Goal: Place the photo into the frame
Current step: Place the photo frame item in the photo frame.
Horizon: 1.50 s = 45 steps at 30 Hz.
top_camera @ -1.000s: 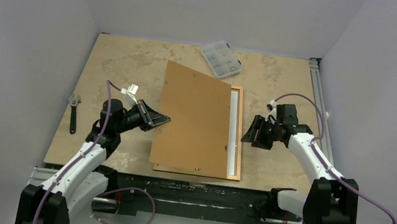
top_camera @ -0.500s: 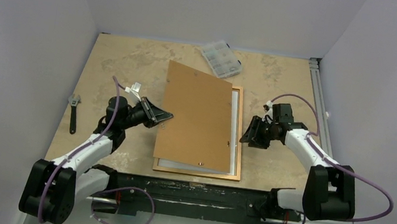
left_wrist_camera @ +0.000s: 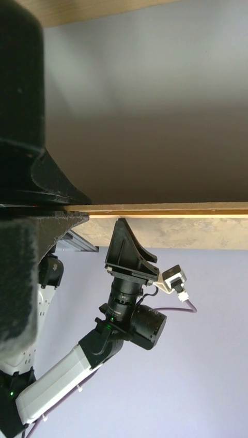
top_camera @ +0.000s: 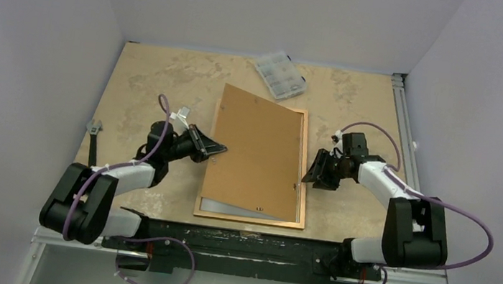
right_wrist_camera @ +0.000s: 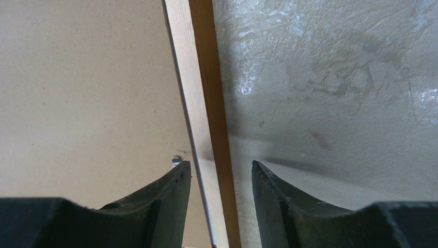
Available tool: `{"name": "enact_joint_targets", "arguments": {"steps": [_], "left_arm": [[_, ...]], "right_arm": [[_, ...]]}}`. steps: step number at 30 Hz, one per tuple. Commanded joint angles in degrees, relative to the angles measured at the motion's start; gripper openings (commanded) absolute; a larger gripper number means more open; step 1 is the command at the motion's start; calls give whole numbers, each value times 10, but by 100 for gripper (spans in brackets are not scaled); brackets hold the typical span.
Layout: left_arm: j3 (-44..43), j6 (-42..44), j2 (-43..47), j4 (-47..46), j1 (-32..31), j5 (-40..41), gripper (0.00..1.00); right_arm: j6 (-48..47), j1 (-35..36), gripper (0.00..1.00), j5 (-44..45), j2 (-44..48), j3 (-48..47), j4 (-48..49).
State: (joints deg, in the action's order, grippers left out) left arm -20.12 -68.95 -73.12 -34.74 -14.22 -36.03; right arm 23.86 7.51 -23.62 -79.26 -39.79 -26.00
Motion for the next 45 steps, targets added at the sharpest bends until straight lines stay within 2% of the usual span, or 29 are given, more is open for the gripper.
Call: {"name": "enact_joint_targets", "arguments": {"steps": [1, 6, 11, 20, 28, 34, 41, 45], "left_arm": [[-12, -46, -45, -176, -10, -22, 0], [-9, -70, -111, -259, -18, -26, 0], [-9, -60, -143, -273, -29, -19, 0], [-6, 4, -136, -186, -57, 36, 0], [-38, 44, -136, -92, -83, 60, 0], [-81, 99, -96, 68, -99, 99, 21], [-175, 172, -52, 331, -129, 202, 57], [-226, 193, -57, 439, -152, 259, 68]], "right_arm": [[4, 2, 46, -12, -7, 8, 28], [5, 3, 46, -19, -22, 8, 38], [6, 5, 46, -26, -32, 7, 44], [8, 12, 45, -31, -41, 9, 50], [7, 19, 45, -29, -42, 8, 49], [5, 25, 45, -26, -42, 5, 46], [4, 30, 44, -23, -46, -1, 43], [3, 33, 45, -21, -47, -5, 41]]}}
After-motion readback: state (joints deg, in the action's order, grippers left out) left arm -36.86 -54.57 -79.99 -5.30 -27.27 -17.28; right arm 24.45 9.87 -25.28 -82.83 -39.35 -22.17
